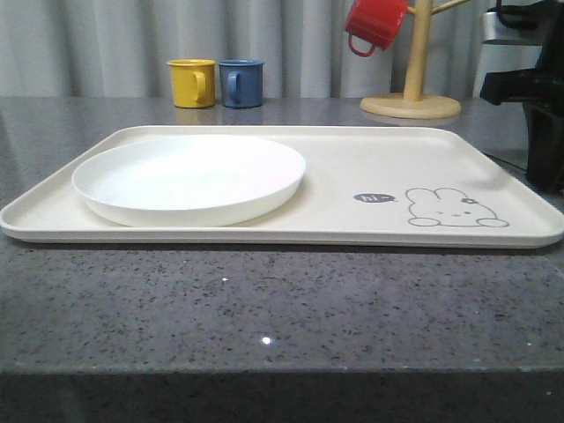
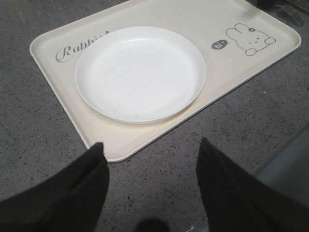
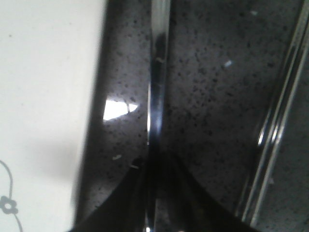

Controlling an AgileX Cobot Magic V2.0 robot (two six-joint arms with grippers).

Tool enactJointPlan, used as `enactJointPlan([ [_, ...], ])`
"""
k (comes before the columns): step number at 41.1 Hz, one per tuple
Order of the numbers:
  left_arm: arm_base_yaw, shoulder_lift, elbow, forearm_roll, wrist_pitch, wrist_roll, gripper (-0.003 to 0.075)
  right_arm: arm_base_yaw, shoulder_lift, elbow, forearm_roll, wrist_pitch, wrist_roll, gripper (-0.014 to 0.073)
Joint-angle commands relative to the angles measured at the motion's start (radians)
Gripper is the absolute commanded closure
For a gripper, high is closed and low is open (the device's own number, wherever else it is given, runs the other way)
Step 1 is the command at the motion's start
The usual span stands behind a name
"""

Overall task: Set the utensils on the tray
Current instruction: 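Carry the fork onto the tray beside the plate and release it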

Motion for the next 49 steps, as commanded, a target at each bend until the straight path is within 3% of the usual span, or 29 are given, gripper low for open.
enactJointPlan([
  [1,-0.007,-0.001,-0.027,-0.005,-0.077,-0.010,0.0321,0.002,-0.035,-0.030,0.016,-0.015,-0.012,0.0562],
  [23,-0.007,-0.001,-0.027,-0.005,-0.077,-0.010,0.0321,-0.004,-0.078,-0.058,0.016,-0.018,0.008,0.0574],
  [31,-0.007,-0.001,-0.027,-0.005,-0.077,-0.010,0.0321,0.003,-0.110,-0.131,0.027,0.057,0.009,0.0574],
  [39,-0.007,-0.001,-0.027,-0.005,-0.081,-0.010,0.0321,0.091,-0.116,-0.189,0.087,0.101,0.029,0.0574],
  [49,-0.007,-0.001,-0.027,-0.005,-0.081,-0.010,0.0321,0.273,-0.075,-0.195,0.051,0.076,0.225,0.0574],
])
